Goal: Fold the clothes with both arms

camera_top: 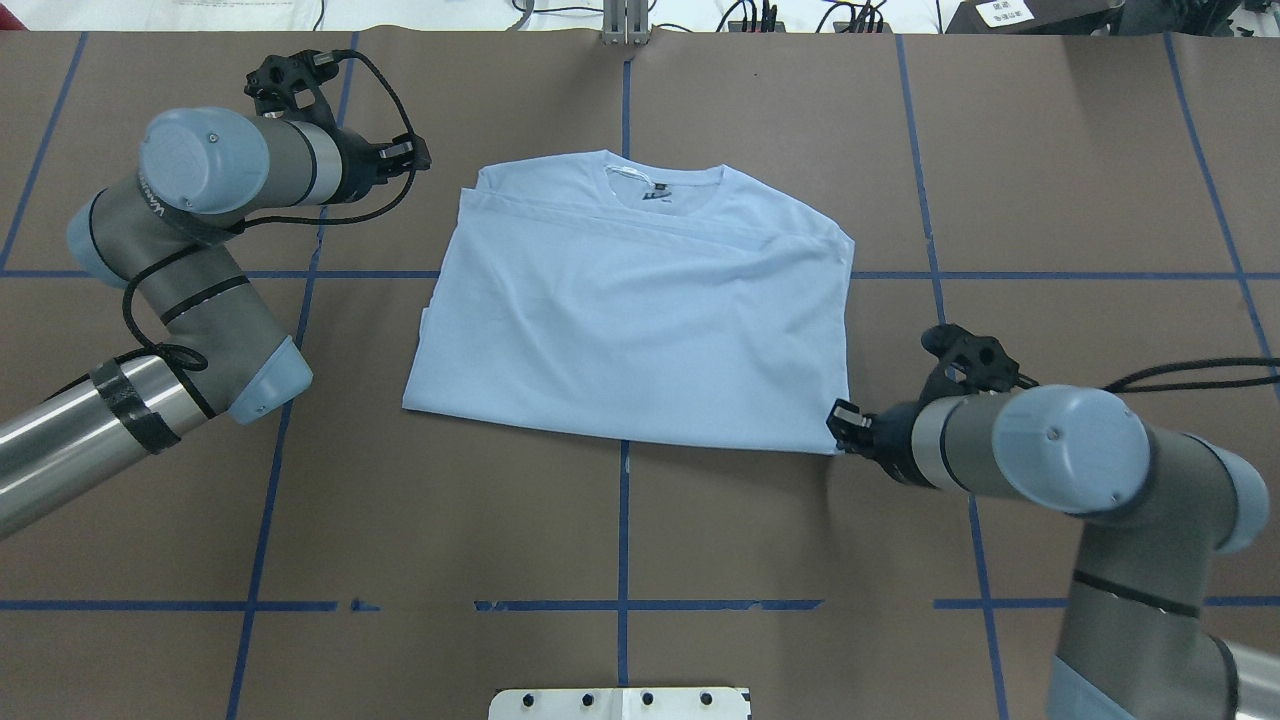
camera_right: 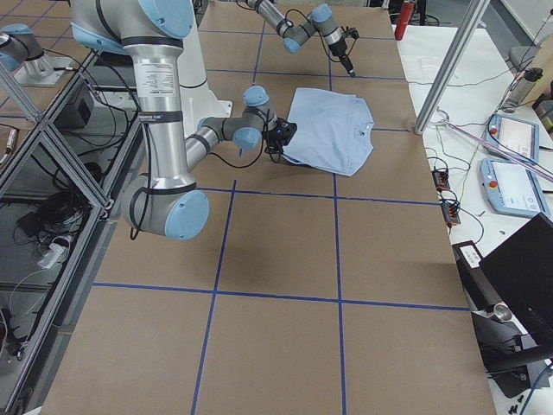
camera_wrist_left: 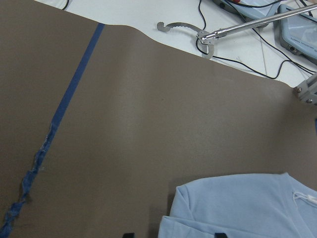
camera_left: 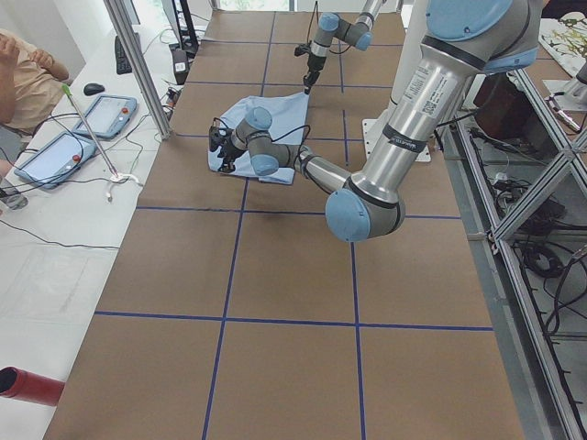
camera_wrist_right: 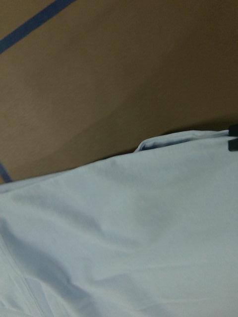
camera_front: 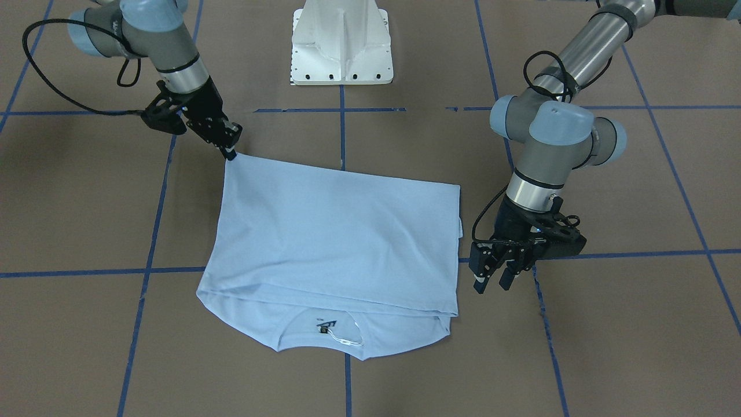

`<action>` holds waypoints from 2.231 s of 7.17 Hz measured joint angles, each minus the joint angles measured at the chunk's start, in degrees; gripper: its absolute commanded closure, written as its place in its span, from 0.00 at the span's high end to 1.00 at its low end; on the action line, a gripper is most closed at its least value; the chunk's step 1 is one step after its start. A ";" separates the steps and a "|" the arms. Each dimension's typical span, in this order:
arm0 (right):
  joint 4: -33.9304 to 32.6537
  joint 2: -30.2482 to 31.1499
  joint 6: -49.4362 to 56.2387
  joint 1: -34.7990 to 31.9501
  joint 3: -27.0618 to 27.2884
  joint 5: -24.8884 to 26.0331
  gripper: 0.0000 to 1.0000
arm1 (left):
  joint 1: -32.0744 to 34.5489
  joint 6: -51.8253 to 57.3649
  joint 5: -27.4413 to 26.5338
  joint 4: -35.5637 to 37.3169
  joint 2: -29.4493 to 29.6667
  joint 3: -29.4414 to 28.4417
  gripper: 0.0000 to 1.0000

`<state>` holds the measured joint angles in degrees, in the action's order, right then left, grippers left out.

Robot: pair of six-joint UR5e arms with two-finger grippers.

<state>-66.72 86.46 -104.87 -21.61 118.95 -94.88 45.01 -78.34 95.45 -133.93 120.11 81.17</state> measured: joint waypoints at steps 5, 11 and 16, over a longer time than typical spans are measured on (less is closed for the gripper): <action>-0.68 10.49 -12.07 21.90 13.10 0.52 0.99 | -6.84 -9.77 4.67 0.58 -7.19 14.61 0.66; -0.50 6.74 -8.04 12.71 9.16 7.90 1.00 | -21.67 -29.24 -1.85 16.73 -12.42 27.61 0.68; -0.16 -0.42 -1.61 2.24 2.63 3.78 1.00 | -24.98 -33.55 -3.58 22.68 -12.40 26.94 0.67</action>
<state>-66.89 86.03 -106.48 -19.37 121.58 -91.10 20.03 -111.89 91.87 -111.24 107.71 108.11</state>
